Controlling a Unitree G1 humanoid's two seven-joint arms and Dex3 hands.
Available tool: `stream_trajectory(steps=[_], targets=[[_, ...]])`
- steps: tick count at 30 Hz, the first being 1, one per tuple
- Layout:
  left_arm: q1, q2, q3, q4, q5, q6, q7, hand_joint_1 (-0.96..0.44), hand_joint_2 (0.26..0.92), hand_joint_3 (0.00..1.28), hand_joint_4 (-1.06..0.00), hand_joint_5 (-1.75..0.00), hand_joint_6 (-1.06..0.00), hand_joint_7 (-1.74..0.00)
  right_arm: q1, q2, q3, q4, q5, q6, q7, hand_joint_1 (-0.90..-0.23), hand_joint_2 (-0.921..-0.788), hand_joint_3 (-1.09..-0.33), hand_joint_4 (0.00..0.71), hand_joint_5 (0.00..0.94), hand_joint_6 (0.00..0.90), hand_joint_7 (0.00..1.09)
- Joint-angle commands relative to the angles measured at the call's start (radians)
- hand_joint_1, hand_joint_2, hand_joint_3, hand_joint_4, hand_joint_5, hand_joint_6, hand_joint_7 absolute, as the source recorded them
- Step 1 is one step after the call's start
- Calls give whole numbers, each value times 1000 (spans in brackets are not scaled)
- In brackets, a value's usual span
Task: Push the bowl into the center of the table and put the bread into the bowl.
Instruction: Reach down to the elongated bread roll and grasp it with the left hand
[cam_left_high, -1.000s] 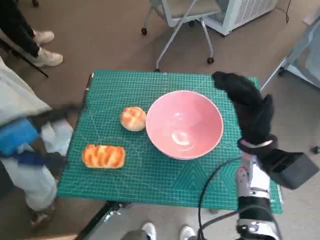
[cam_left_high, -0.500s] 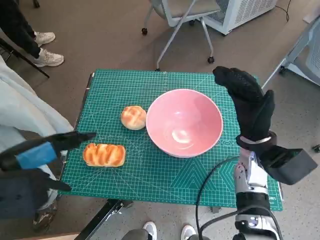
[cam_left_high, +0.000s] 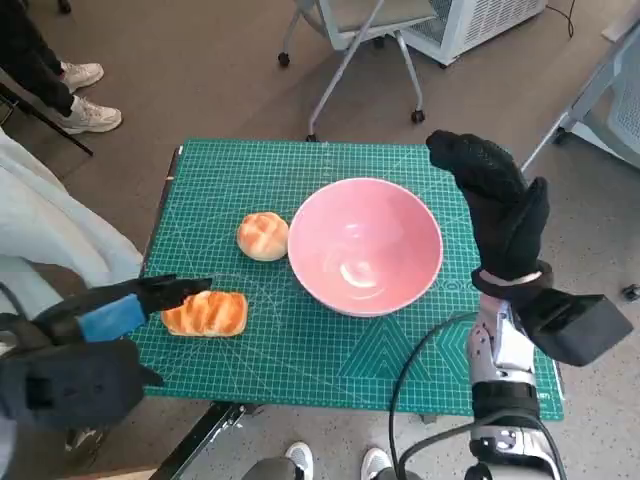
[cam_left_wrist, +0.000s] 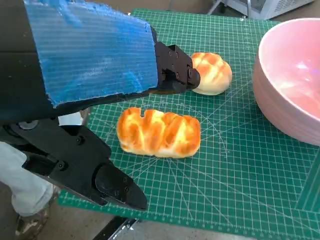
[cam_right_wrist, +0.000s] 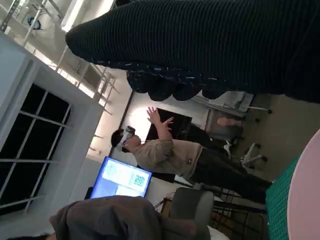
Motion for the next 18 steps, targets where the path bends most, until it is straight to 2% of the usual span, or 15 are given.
stream_trajectory(steps=[1,18], targets=[[-32,-29,-53,31,34,-20,19,-69,699,15,-127,-3,-274,-5,5,-4,1,11,9,13,13,-658,-921,-765,175,2,70,483],[-114,-109,-149,99,130,-26,70,-52,703,17,-142,-3,-289,-5,18,-11,-6,-6,29,41,42,-665,-921,-764,177,2,62,494]])
